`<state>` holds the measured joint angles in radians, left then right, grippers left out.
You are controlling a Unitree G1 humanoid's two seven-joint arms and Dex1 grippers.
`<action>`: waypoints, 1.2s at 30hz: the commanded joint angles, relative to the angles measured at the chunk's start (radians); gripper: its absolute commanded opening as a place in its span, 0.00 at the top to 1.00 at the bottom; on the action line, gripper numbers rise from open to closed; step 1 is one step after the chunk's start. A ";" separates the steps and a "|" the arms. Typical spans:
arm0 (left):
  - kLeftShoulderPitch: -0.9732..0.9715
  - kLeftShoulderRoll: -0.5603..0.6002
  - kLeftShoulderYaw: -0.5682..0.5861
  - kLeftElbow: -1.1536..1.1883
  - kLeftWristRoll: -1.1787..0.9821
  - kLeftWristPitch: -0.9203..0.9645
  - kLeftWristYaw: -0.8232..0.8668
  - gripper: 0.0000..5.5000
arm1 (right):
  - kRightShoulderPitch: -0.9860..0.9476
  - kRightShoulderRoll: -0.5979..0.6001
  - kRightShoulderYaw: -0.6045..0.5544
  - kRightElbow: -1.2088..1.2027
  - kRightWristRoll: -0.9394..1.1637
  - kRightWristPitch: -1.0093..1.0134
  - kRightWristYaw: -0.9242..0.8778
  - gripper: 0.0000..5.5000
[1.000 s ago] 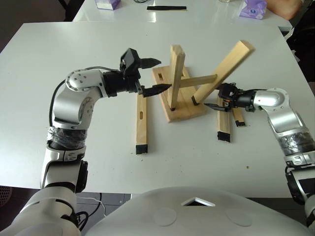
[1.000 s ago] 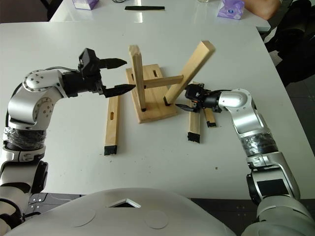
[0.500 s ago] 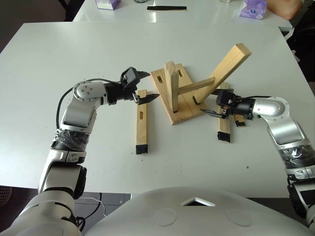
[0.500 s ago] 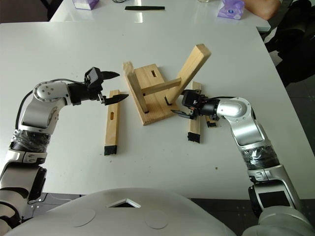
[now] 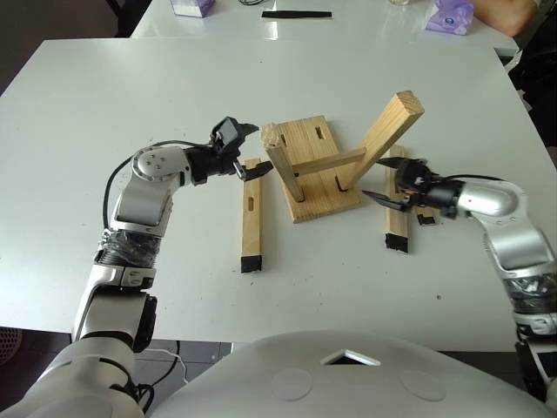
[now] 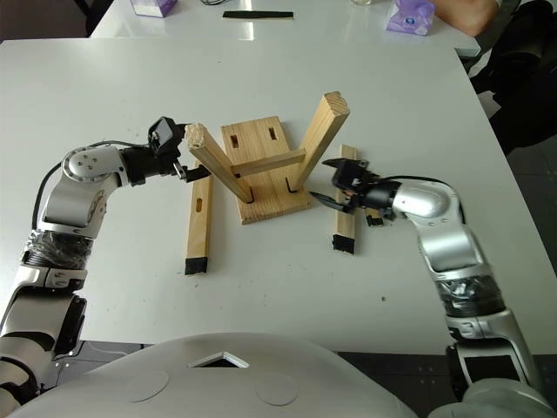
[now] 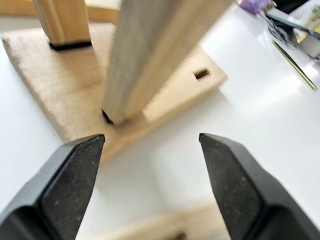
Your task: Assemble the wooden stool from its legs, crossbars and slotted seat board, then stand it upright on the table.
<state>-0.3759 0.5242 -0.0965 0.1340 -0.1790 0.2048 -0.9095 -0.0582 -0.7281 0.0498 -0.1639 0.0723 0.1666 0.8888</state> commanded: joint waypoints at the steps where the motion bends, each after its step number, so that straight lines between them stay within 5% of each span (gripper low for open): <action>1: -0.027 -0.039 0.108 -0.019 -0.070 0.070 0.106 0.19 | 0.043 -0.051 -0.129 -0.018 0.014 0.007 -0.047 0.37; 6: -0.077 -0.101 0.241 -0.128 -0.235 0.214 0.220 0.19 | -0.144 0.092 -0.335 -0.112 0.226 0.195 -0.267 0.37; 11: -0.127 -0.152 0.297 -0.320 -0.462 0.393 0.279 0.19 | -0.376 0.224 -0.405 -0.310 0.576 0.402 -0.461 0.37; 17: -0.127 -0.128 0.271 -0.287 -0.444 0.406 0.300 0.19 | -0.503 0.271 -0.333 -0.412 0.752 0.508 -0.571 0.37; 26: -0.070 -0.120 0.162 -0.291 -0.313 0.332 0.295 0.19 | -0.334 0.289 0.030 -0.243 0.481 0.473 -0.515 0.37; 30: -0.050 -0.126 0.132 -0.291 -0.269 0.311 0.309 0.19 | -0.343 0.300 0.053 -0.248 0.461 0.471 -0.504 0.37; 36: -0.044 -0.132 0.146 -0.251 -0.225 0.284 0.352 0.19 | -0.406 0.315 -0.062 -0.277 0.478 0.475 -0.569 0.37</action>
<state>-0.4183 0.3884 0.0389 -0.1426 -0.4306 0.5035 -0.5809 -0.4621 -0.4232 0.0226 -0.4584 0.5500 0.6062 0.3527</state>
